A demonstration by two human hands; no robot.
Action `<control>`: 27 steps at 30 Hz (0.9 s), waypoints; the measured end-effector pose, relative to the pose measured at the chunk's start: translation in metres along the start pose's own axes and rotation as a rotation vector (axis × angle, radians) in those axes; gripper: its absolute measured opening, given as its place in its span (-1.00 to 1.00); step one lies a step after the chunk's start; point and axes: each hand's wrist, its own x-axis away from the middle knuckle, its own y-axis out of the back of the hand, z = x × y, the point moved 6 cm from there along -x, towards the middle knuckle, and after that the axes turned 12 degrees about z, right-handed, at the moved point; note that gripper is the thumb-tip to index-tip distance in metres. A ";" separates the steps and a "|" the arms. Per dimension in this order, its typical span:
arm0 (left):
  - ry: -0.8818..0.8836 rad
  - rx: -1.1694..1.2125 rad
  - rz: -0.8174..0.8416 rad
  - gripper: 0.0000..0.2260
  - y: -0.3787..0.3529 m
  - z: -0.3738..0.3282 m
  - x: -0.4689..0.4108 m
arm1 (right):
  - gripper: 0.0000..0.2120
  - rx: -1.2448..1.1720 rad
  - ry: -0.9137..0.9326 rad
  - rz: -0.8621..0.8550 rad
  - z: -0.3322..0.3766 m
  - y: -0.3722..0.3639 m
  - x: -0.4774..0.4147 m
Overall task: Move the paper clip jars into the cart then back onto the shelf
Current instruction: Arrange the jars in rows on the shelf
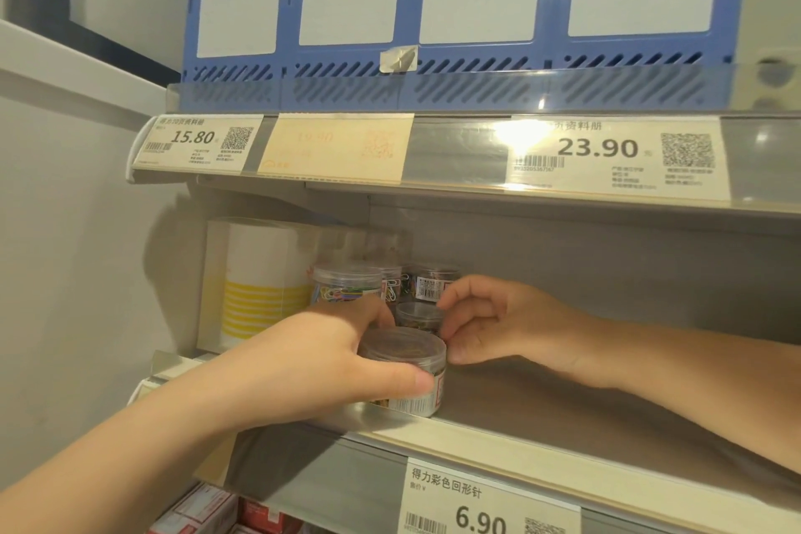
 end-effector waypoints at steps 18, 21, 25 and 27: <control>-0.089 0.056 0.001 -0.20 0.001 -0.009 0.003 | -0.52 0.066 0.007 0.027 0.013 -0.020 0.004; -0.113 0.053 -0.008 -0.14 0.001 -0.010 0.003 | -0.52 0.035 0.020 -0.062 0.010 -0.005 0.004; -0.139 0.041 -0.046 -0.28 0.002 -0.010 0.002 | -0.51 0.045 0.016 -0.202 0.003 0.013 0.004; -0.142 0.035 -0.047 -0.30 0.002 -0.010 0.002 | -0.58 0.049 0.012 -0.267 -0.001 0.019 0.002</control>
